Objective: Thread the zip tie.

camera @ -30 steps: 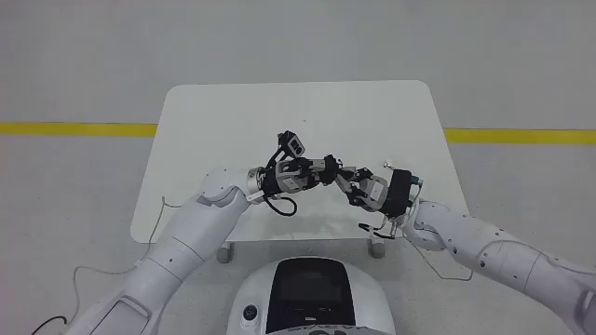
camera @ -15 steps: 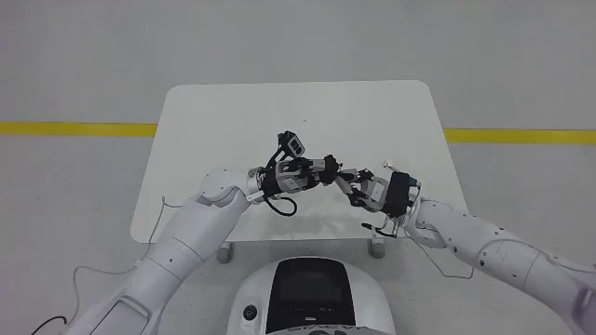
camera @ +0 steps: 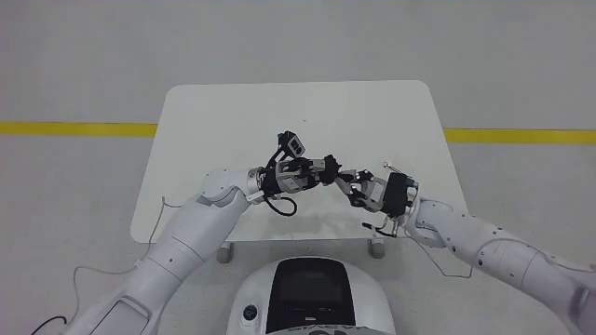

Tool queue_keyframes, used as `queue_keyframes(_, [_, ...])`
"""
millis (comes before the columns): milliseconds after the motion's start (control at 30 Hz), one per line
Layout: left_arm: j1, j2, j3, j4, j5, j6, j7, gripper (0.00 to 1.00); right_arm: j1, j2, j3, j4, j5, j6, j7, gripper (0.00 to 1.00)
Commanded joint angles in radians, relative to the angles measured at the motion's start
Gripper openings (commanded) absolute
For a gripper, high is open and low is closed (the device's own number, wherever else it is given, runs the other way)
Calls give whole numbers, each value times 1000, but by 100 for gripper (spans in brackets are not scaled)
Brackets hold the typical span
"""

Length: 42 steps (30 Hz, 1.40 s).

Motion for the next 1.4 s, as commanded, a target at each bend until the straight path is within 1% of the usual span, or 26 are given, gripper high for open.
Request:
queue_keyframes(0, [0, 0, 0, 0, 0, 0, 0, 0, -5, 2, 0, 7, 2, 0, -3, 0])
queue_keyframes(100, [0, 0, 0, 0, 0, 0, 0, 0, -13, 4, 0, 22, 15, 0, -23, 0])
queue_keyframes(300, [0, 0, 0, 0, 0, 0, 0, 0, -36, 8, 0, 84, 52, 0, -91, 0])
queue_keyframes(467, [0, 0, 0, 0, 0, 0, 0, 0, -43, 27, 0, 140, 61, 0, -205, 0])
queue_keyframes(533, [0, 0, 0, 0, 0, 0, 0, 0, -44, 35, 0, 145, 63, 0, -234, 0])
queue_keyframes(567, [0, 0, 0, 0, 0, 0, 0, 0, -43, 42, 0, 147, 63, 0, -254, 8])
queue_keyframes(600, [0, 0, 0, 0, 0, 0, 0, 0, -42, 47, 0, 146, 63, 0, -263, 28])
queue_keyframes(633, [0, 0, 0, 0, 0, 0, 0, 0, -43, 50, 0, 145, 63, 0, -266, 94])
queue_keyframes(667, [0, 0, 0, 0, 0, 0, 0, 0, -43, 50, 0, 145, 63, 0, -266, 100])
queue_keyframes(967, [0, 0, 0, 0, 0, 0, 0, 0, -43, 50, 0, 145, 63, 0, -266, 100])
queue_keyframes(1000, [3, 0, 1, -4, 1, 3, 11, 0, -44, 50, 2, 144, 65, 2, -262, 100])
queue_keyframes(1033, [7, 0, 2, -20, 7, 11, 24, 0, -51, 51, 17, 140, 77, 10, -256, 100])
queue_keyframes(1100, [13, 3, -2, -40, 17, 23, 30, 0, -65, 56, 41, 145, 82, 15, -266, 100])
queue_keyframes(1167, [25, 7, -11, -67, 6, 40, 27, 0, -83, 67, 69, 150, 82, 24, -278, 100])
queue_keyframes(1233, [35, 10, -19, -92, 2, 50, 31, 0, -98, 76, 95, 149, 87, 35, -285, 100])
queue_keyframes(1367, [60, 16, -38, -147, -8, 62, 47, 0, -136, 98, 158, 121, 108, 61, -286, 100])
